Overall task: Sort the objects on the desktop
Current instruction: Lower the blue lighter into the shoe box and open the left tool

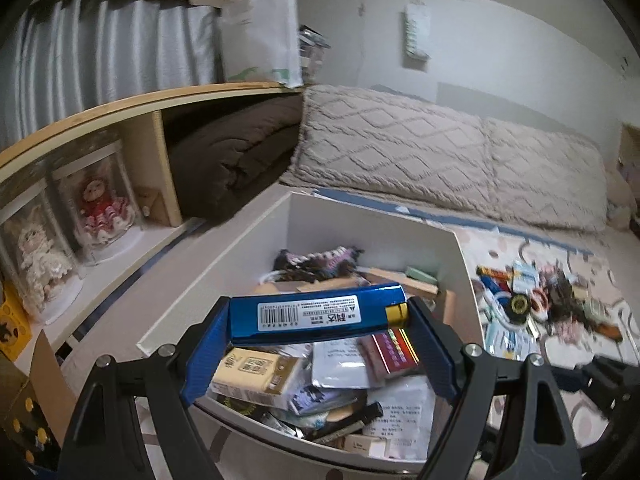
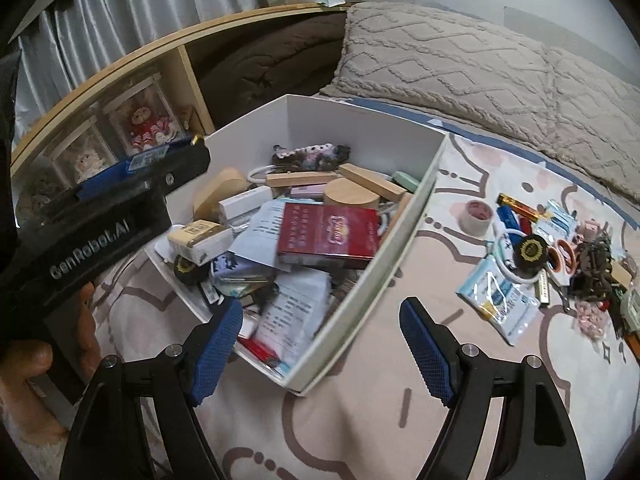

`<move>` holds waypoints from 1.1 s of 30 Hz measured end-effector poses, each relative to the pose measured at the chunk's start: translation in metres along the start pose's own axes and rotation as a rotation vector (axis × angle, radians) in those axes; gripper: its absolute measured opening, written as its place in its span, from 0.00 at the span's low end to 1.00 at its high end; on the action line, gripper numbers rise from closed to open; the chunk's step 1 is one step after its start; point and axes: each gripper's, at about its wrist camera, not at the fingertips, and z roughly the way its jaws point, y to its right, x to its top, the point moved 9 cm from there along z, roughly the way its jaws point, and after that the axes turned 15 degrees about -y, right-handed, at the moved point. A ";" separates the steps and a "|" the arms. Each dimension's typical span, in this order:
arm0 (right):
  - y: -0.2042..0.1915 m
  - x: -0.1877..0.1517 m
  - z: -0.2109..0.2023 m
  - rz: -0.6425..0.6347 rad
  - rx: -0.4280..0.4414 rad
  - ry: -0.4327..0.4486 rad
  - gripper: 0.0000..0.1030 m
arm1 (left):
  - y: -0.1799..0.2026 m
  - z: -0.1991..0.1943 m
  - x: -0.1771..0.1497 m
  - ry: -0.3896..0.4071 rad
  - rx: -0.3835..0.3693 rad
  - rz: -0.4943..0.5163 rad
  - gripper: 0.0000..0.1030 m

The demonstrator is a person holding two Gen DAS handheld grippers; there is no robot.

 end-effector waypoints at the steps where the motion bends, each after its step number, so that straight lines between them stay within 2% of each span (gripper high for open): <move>1: 0.002 -0.001 -0.001 0.004 0.000 0.001 0.79 | 0.004 0.001 -0.002 -0.006 -0.007 0.013 0.83; 13: 0.033 -0.017 -0.011 0.048 -0.018 0.016 0.79 | 0.038 0.013 -0.019 -0.084 -0.062 0.128 0.83; 16: 0.040 -0.021 -0.013 0.064 -0.023 0.026 0.79 | 0.048 0.022 -0.026 -0.122 -0.027 0.182 0.83; 18: 0.044 -0.024 -0.012 0.082 0.006 0.022 0.79 | 0.051 0.026 -0.028 -0.136 -0.007 0.196 0.83; 24: 0.048 -0.026 -0.014 0.086 -0.003 0.025 0.79 | 0.053 0.030 -0.036 -0.168 -0.013 0.213 0.83; 33: 0.048 -0.027 -0.017 0.089 0.007 0.033 0.79 | 0.069 0.027 -0.043 -0.181 -0.071 0.268 0.83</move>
